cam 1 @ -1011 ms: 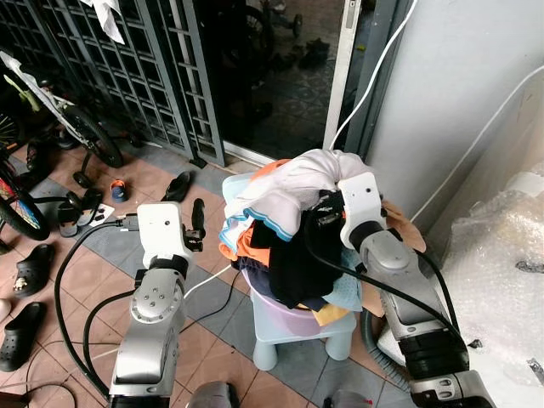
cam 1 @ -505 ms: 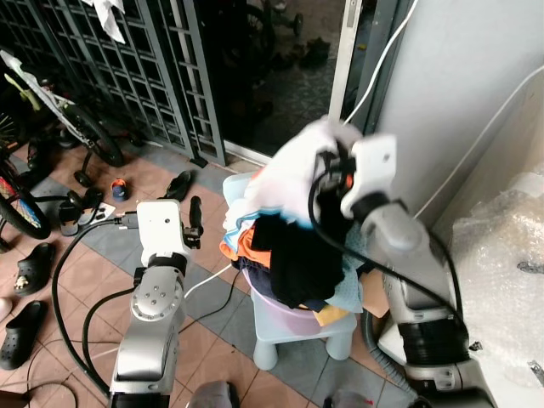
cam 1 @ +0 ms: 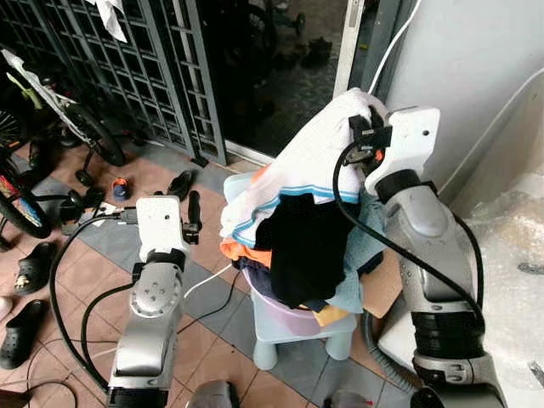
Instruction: Clothes washing
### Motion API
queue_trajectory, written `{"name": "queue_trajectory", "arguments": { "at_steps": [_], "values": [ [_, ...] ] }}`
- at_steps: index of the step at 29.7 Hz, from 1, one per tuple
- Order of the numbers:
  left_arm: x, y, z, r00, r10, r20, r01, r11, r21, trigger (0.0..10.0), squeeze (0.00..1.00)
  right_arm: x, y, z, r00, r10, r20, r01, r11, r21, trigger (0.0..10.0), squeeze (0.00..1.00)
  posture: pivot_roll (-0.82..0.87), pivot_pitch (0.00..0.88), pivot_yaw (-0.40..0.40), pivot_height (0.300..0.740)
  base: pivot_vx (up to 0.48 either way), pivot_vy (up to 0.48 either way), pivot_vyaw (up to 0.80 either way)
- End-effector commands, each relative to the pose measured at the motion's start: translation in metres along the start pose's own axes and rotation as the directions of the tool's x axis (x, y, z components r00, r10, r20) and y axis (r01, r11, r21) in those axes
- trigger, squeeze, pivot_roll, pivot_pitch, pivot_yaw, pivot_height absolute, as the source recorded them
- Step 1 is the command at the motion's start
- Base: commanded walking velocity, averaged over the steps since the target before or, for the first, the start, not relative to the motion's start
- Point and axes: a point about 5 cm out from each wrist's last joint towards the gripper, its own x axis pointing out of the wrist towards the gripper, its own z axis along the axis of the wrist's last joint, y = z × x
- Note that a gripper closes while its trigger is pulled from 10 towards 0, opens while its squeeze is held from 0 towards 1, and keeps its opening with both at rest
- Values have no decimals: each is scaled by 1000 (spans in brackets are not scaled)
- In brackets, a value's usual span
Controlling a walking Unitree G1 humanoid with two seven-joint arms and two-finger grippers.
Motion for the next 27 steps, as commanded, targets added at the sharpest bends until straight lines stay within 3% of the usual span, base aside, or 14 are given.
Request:
{"name": "queue_trajectory", "arguments": {
  "at_steps": [1, 12, 20, 27],
  "values": [
    [2, -3, 1, 1000, -12, 5, 12, 1000, -6, 10000, 0, -1, -6, 11, 998, -32, 45, 33, 999, -18, 10000, 0, -61, 8, 78, 740, 0, -360, -750],
    [3, -4, 0, 1000, -21, 7, 21, 1000, -6, 10000, 0, 1, -13, 12, 994, -95, 56, 98, 994, -55, 10000, 0, -60, 0, 79, 740, 0, -358, -750],
    [4, -6, -1, 1000, -25, 6, 25, 1000, -2, 10000, 0, 2, -29, 12, 981, -187, 59, 192, 976, -103, 10000, 0, -63, 3, 84, 740, 0, -317, -756],
    [5, -3, -1, 1000, -21, 3, 21, 1000, 2, 10000, 0, 0, -29, 10, 980, -192, 55, 197, 975, -102, 10000, 0, -64, 7, 90, 740, 0, 0, -559]
  ]
}}
